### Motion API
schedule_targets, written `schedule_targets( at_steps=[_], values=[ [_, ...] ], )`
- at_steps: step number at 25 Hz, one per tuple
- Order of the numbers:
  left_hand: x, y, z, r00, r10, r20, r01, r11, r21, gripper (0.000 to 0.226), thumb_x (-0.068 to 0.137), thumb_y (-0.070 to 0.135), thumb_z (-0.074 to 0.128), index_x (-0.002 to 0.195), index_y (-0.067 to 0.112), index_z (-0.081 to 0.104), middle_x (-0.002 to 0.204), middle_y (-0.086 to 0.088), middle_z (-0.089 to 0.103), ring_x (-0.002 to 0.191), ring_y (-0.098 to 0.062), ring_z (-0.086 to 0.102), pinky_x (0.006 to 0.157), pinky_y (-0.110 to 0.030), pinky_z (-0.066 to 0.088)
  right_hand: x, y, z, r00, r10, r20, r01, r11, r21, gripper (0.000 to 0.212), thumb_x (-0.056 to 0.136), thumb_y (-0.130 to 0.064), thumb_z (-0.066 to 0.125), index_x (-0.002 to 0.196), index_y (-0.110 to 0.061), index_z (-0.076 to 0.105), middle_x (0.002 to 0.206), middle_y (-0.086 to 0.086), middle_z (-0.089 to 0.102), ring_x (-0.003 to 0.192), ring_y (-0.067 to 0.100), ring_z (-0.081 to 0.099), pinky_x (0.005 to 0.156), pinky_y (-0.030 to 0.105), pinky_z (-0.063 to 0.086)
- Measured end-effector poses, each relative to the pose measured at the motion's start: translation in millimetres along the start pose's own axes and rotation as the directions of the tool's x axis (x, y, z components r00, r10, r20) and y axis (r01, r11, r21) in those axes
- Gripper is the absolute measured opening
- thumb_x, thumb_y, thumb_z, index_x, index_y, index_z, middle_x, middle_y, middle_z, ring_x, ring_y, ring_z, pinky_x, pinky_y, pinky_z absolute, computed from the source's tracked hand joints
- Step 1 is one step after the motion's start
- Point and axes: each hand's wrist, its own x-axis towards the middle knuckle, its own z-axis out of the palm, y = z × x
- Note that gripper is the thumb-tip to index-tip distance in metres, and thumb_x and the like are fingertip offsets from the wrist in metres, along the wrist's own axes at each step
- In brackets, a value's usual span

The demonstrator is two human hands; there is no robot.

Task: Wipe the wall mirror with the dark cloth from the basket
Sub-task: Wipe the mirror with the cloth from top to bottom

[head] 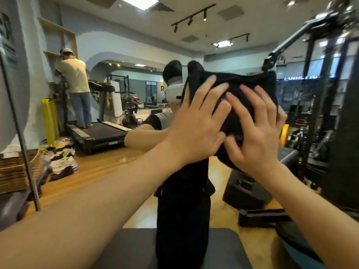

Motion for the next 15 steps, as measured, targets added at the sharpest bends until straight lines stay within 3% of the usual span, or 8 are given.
schedule_targets(
  at_steps=[3,6,7,10,13,15],
  values=[
    [67.6,-35.7,-35.3,0.996,-0.044,-0.075,0.044,0.999,-0.001,0.050,0.081,0.019,0.044,0.126,-0.001,0.056,0.142,-0.021,0.051,0.141,-0.039,0.040,0.116,-0.051,0.035,78.8,-8.9,3.5,0.983,0.152,-0.108,-0.150,0.988,0.026,0.068,0.085,-0.040,0.051,0.150,-0.022,0.053,0.157,0.008,0.047,0.149,0.031,0.035,0.114,0.055,0.029],
    [35.5,-85.1,-60.9,0.990,-0.064,-0.125,0.070,0.996,0.051,0.045,0.080,0.016,0.044,0.119,-0.006,0.053,0.140,-0.025,0.050,0.136,-0.040,0.042,0.115,-0.025,0.030,96.6,-63.5,23.9,0.988,0.089,-0.124,-0.083,0.995,0.054,0.071,0.084,-0.047,0.053,0.150,-0.022,0.053,0.158,0.011,0.046,0.150,0.035,0.035,0.117,0.054,0.026],
    [6.4,-89.8,-61.9,0.991,-0.059,-0.123,0.067,0.996,0.065,0.044,0.079,0.015,0.045,0.115,-0.007,0.054,0.139,-0.027,0.050,0.135,-0.043,0.042,0.116,-0.025,0.027,79.3,-80.4,30.5,0.994,0.055,-0.093,-0.049,0.997,0.064,0.073,0.083,-0.047,0.055,0.151,-0.022,0.053,0.159,0.012,0.045,0.151,0.035,0.034,0.117,0.057,0.026],
    [-86.4,-56.1,-27.3,0.991,-0.102,-0.092,0.107,0.993,0.052,0.038,0.077,0.011,0.047,0.110,-0.006,0.054,0.136,-0.033,0.051,0.136,-0.049,0.041,0.118,-0.050,0.030,-12.1,-102.3,35.8,0.999,-0.043,0.026,0.040,0.995,0.091,0.074,0.082,-0.044,0.060,0.152,-0.020,0.052,0.162,0.014,0.041,0.154,0.035,0.030,0.117,0.062,0.025],
    [-146.5,12.8,27.9,0.991,-0.121,-0.058,0.119,0.992,-0.030,0.043,0.078,0.015,0.052,0.116,-0.006,0.056,0.141,-0.030,0.049,0.140,-0.048,0.037,0.123,-0.049,0.022,-108.2,-70.5,24.5,0.988,-0.098,0.121,0.094,0.995,0.038,0.070,0.089,-0.046,0.051,0.154,-0.022,0.050,0.164,0.013,0.039,0.156,0.033,0.027,0.116,0.064,0.028],
    [-157.5,69.4,61.2,0.997,-0.082,-0.002,0.082,0.997,-0.012,0.050,0.079,0.022,0.055,0.122,-0.003,0.051,0.148,-0.025,0.043,0.143,-0.044,0.032,0.122,-0.059,0.021,-151.6,-22.8,4.7,0.976,-0.136,0.173,0.138,0.990,-0.004,0.069,0.092,-0.048,0.045,0.156,-0.024,0.046,0.165,0.012,0.037,0.157,0.033,0.025,0.115,0.063,0.030]
  ],
)
